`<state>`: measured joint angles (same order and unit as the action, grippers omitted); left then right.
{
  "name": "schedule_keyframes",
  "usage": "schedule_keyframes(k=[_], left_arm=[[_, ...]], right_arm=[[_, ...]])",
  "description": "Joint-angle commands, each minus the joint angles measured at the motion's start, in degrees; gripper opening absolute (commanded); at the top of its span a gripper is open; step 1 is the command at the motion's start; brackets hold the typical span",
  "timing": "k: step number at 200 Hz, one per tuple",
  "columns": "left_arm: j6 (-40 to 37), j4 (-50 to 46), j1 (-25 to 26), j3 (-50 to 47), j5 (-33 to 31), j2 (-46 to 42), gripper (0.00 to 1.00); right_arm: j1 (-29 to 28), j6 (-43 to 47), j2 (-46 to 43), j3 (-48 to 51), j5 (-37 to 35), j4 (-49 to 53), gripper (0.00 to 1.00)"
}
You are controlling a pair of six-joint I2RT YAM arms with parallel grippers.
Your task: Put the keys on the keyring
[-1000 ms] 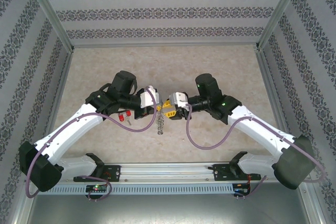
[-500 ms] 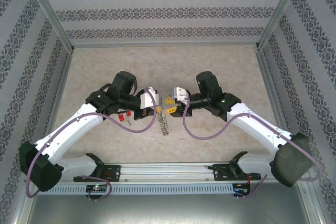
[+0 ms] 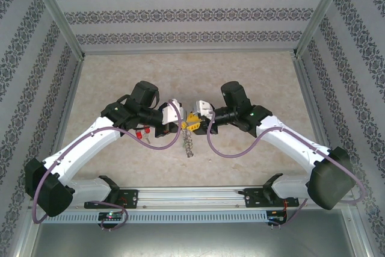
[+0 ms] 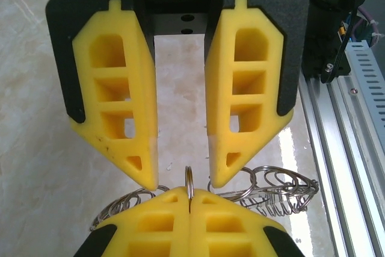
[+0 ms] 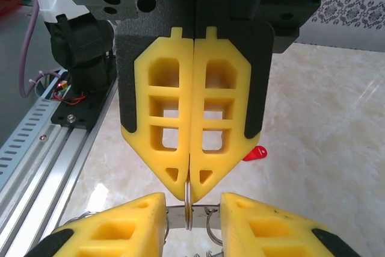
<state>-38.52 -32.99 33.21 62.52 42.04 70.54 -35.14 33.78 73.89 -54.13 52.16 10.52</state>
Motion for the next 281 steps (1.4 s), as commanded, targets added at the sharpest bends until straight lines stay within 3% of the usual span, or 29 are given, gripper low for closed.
schedule_keyframes(k=[1,32,50,77,97,105,157,241,268,281], left_arm=[[2.09,3.48,-0.48,1.05,2.69,-1.27,0.0],[3.06,3.44,-0.6,1.82,3.37,-0.96,0.0],[3.23,3.34,-0.6,2.21,3.24,-0.6,0.0],[4.39,3.63,-0.74,2.34,2.88,-0.66,0.02],[7.62,3.64,-2.7,2.73,7.78,-0.76,0.25],[8.61,3.66,-3.22,2.88,9.1,-0.84,0.29],[9.69,6.8,-4.37,0.45,9.16,-2.01,0.32],[9.61,12.01,-4.87,-2.39,11.4,-2.87,0.39],[8.91,11.46,-5.5,-2.22,14.46,-2.6,0.34],[8.76,11.5,-5.45,-2.1,15.41,-2.7,0.24]], right_arm=[[-0.72,-0.03,0.67,-1.18,2.77,0.3,0.27],[-0.72,-0.14,0.76,-1.07,2.52,-0.32,0.18],[-0.72,-0.29,0.82,-1.11,2.21,-1.02,0.0],[0.45,-8.52,-1.59,3.62,0.3,-14.16,0.0],[2.77,-16.85,-3.17,7.96,0.95,-26.22,0.0],[3.36,-18.55,-3.52,8.89,1.55,-28.33,0.0],[3.1,-21.18,-6.79,14.4,1.62,-37.54,0.0],[1.75,-20.07,-9.11,16.69,3.8,-41.11,0.0],[1.56,-20.66,-8.76,16.13,4.15,-42.25,0.0],[1.47,-20.85,-8.59,15.66,4.52,-42.4,0.0]])
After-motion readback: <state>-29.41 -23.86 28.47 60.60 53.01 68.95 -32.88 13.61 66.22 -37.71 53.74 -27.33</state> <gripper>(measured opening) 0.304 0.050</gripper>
